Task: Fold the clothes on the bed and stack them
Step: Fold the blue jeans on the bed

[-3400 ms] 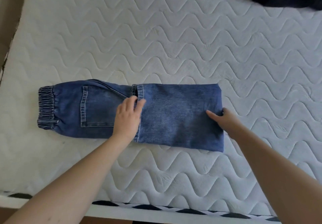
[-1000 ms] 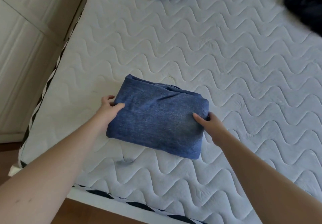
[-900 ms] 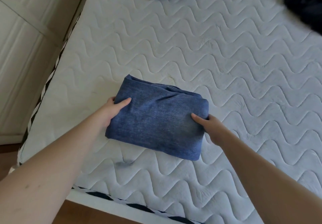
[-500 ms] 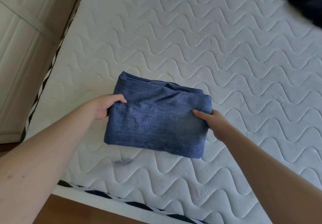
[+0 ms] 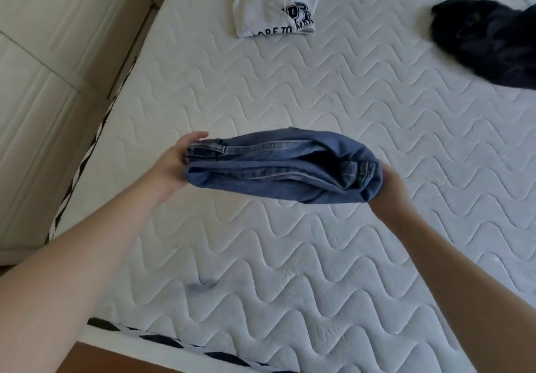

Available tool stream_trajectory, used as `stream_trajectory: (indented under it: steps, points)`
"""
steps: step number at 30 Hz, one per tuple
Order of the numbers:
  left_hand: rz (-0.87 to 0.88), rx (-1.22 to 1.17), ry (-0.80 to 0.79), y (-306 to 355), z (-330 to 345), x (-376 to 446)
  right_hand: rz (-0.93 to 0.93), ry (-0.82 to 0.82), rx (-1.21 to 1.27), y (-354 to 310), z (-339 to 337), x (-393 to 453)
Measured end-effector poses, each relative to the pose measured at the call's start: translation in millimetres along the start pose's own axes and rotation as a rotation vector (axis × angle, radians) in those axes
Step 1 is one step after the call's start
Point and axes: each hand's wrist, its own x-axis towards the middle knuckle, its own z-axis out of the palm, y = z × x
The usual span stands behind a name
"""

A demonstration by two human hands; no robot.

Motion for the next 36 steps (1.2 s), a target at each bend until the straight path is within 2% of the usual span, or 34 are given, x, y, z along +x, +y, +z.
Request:
stream_trajectory:
  steps: [2,6,9,11,13,15,17,19,21,22,24,28,32,36]
  points:
    - [-0.014,0.018,0.018,-20,11,-6,-0.071,0.061,0.036,13,9,-24]
    - [-0.118,0.005,0.085,-82,28,-24,-0.001,-0.006,-0.011,40,39,-82]
    - [-0.023,0.264,-0.023,-128,25,-50,0.064,-0.055,0.004,63,58,-125]
    - [-0.025,0.48,-0.071,-152,18,-67,0.222,-0.066,0.101,73,60,-145]
    - [-0.124,0.566,0.027,-163,12,-76,0.352,-0.031,0.167,76,59,-156]
    - [-0.148,0.609,0.148,-160,18,-78,0.36,0.025,0.143,67,58,-153]
    - [0.033,0.686,0.24,-148,36,-77,0.309,0.031,0.102,47,63,-140]
    - [0.295,0.855,0.286,-139,66,-73,0.183,0.02,0.031,19,77,-125]
    - [0.488,1.108,0.213,-137,99,-73,0.016,-0.026,-0.127,-8,96,-114]
    - [0.523,1.235,0.14,-142,112,-74,-0.037,-0.079,-0.214,-16,106,-112]
    - [0.492,1.436,0.019,-162,123,-78,-0.064,-0.229,-0.37,-17,123,-112]
    - [0.353,1.572,0.022,-195,114,-74,-0.109,-0.439,-0.542,20,141,-107]
    - [0.229,1.626,-0.006,-195,117,-67,-0.166,-0.486,-0.577,50,129,-94]
    - [0.231,1.601,-0.047,-182,107,-66,-0.089,-0.465,-0.563,65,107,-89]
